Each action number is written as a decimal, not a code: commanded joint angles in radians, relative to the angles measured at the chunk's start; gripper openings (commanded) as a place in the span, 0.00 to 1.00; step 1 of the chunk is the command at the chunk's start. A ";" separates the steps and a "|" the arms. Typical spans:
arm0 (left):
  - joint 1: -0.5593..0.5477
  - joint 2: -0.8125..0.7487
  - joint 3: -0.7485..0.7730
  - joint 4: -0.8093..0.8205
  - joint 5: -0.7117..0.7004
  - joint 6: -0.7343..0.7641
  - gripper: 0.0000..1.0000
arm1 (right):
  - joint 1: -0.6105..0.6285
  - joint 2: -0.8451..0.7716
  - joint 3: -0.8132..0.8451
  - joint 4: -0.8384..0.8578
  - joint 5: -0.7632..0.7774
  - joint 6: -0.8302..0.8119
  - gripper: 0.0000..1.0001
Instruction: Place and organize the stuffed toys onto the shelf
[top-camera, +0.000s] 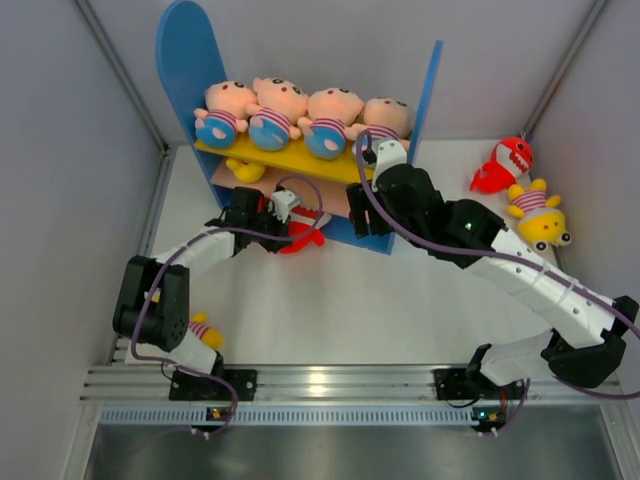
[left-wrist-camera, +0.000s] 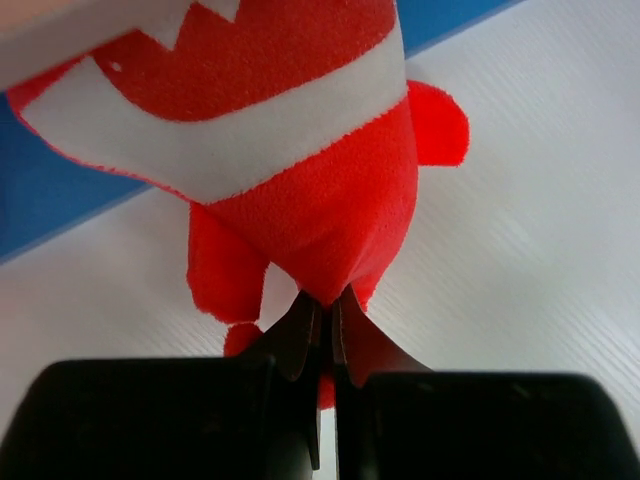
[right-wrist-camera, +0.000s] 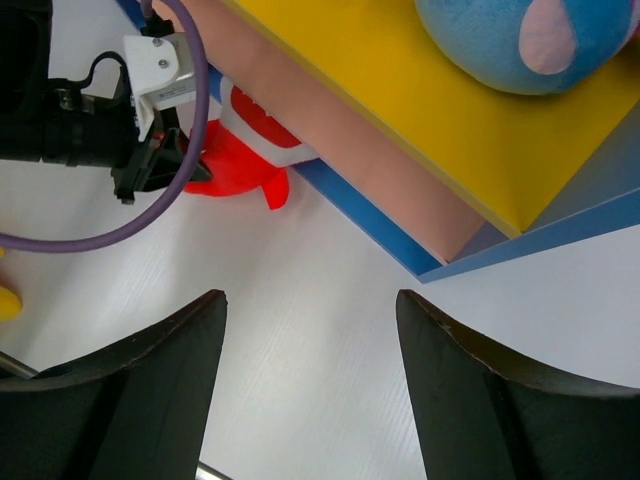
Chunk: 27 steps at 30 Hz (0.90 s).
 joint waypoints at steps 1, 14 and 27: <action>0.002 0.060 0.075 0.127 -0.047 -0.025 0.00 | -0.002 -0.021 0.047 -0.017 0.040 -0.023 0.69; 0.002 0.207 0.148 0.305 -0.072 -0.119 0.20 | -0.002 -0.043 0.040 -0.040 0.054 0.006 0.71; 0.002 0.025 0.047 0.253 -0.133 -0.067 0.69 | -0.055 -0.145 0.058 -0.095 0.106 0.099 0.76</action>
